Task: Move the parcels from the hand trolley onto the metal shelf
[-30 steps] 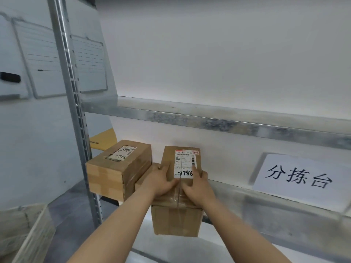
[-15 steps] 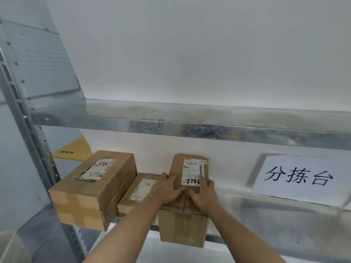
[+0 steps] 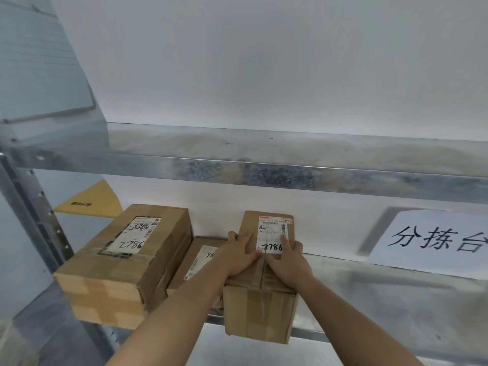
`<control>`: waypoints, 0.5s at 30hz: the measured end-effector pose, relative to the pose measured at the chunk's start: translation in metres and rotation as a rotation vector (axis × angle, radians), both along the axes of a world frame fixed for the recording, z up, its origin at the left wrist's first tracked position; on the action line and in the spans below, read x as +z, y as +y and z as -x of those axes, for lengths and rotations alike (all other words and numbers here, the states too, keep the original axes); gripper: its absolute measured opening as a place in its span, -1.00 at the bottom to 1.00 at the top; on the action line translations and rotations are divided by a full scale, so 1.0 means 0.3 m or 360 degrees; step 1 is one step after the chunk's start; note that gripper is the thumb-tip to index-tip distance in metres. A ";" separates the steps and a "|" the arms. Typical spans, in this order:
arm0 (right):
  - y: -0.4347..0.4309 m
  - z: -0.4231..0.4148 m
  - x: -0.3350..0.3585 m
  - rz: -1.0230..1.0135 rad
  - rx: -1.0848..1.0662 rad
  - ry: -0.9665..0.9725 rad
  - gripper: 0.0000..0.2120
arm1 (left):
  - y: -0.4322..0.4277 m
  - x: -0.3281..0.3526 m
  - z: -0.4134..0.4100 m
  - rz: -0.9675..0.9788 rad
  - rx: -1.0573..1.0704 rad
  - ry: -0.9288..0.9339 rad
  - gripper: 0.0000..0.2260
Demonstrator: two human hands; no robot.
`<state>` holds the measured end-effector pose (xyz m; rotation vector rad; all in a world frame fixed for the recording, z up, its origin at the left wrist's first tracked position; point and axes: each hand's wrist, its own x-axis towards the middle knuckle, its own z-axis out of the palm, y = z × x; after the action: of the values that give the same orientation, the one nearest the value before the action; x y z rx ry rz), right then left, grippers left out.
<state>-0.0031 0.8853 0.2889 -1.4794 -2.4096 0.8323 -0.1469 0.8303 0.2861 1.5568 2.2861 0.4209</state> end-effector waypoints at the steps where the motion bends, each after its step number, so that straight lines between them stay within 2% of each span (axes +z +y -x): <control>1: 0.000 0.000 -0.001 0.0006 0.0002 -0.0004 -0.24 | -0.002 -0.002 0.001 0.0005 0.0001 -0.0018 -0.39; 9: -0.001 -0.016 0.007 -0.0026 0.0039 -0.0042 -0.25 | -0.047 0.013 -0.011 0.0055 0.0050 -0.0001 -0.35; 15: -0.030 -0.057 0.039 -0.0237 0.0115 -0.0091 -0.31 | -0.127 0.042 -0.009 0.0010 0.0168 0.0120 -0.54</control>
<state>0.0141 0.8763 0.3007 -1.3862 -2.5186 0.6167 -0.1443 0.7922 0.2987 1.4774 2.4327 0.3879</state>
